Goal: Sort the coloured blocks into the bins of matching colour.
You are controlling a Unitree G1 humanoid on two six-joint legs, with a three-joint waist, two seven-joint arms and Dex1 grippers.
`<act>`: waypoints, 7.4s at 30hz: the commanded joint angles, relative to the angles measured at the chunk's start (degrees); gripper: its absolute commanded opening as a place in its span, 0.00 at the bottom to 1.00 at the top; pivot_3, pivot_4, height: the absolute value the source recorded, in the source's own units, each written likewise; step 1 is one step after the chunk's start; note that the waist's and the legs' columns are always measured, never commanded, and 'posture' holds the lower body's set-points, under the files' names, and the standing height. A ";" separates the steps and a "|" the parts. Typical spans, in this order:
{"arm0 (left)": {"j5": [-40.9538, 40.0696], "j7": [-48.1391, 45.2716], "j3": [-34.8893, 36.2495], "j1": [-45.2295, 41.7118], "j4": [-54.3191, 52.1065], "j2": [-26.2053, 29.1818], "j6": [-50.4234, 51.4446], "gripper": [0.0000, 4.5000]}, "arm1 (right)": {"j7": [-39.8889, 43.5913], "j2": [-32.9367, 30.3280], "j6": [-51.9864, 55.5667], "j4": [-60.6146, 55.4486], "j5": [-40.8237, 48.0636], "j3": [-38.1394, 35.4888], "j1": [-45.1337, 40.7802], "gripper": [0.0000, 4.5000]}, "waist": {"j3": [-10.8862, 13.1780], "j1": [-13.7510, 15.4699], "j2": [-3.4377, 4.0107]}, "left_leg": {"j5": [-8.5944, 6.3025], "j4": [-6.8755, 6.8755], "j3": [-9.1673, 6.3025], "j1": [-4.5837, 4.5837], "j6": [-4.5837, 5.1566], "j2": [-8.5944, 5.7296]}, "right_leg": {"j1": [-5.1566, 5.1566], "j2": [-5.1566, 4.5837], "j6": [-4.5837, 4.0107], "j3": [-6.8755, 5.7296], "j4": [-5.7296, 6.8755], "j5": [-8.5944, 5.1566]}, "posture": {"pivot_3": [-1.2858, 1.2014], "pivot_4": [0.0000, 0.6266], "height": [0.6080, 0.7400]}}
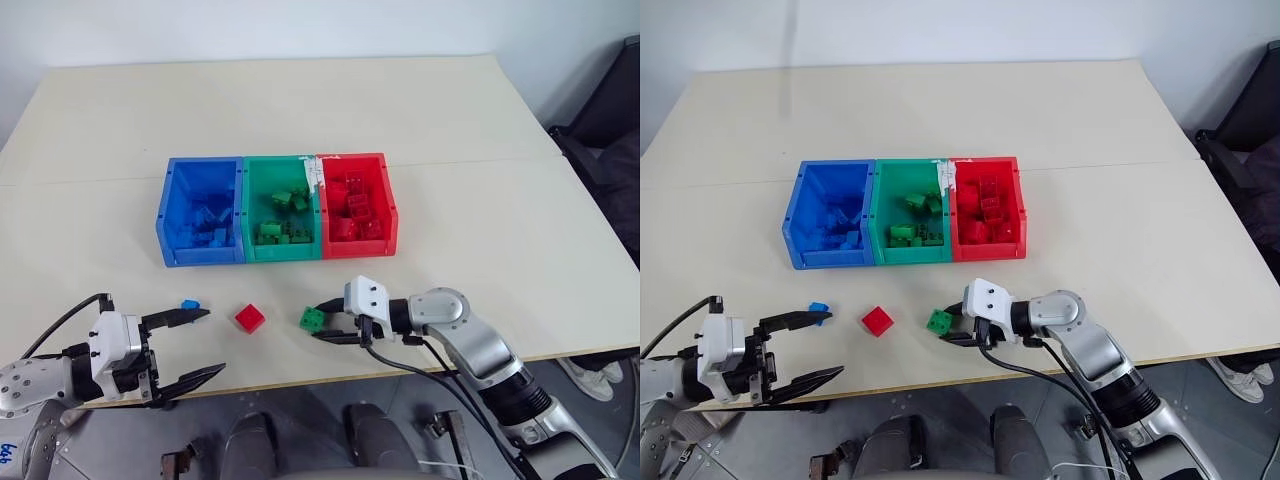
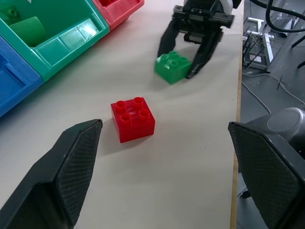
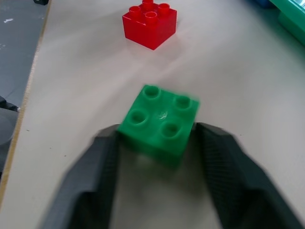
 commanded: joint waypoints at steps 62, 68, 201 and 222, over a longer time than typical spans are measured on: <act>0.11 16.90 -1.67 -4.46 -10.11 9.34 24.57 1.00 | 24.22 -13.17 -17.23 5.10 22.58 -28.74 6.63 1.00 | 0.04 -0.54 0.04 | -0.10 0.09 0.17 0.08 0.07 0.15 | 0.02 0.06 0.03 0.03 0.00 0.01 | 0.52 0.24 1.00; 0.98 25.50 -7.87 -6.61 -18.25 9.38 36.17 1.00 | 24.53 -12.39 -16.46 1.80 22.74 -26.25 6.59 1.00 | 0.05 -0.05 0.05 | -0.10 0.10 0.18 0.09 0.06 0.15 | 0.02 0.06 0.03 0.05 0.00 0.01 | 0.52 0.24 1.00; 3.90 30.58 -4.51 -29.60 3.14 -5.84 19.25 0.20 | 15.64 -8.69 -15.16 -3.37 20.32 -22.65 7.46 1.00 | 0.01 2.15 0.07 | -0.54 0.86 0.14 0.06 0.14 0.18 | 0.30 0.12 0.07 0.06 -0.08 0.07 | 0.52 0.24 1.00; 5.34 13.19 5.93 -14.92 8.99 2.78 5.75 0.89 | 13.52 -11.78 -15.36 -3.70 21.65 -28.22 11.57 1.00 | 0.02 1.57 0.08 | -0.57 0.86 0.41 0.06 0.01 0.41 | -0.02 0.26 0.11 0.12 0.12 0.08 | 0.52 0.24 1.00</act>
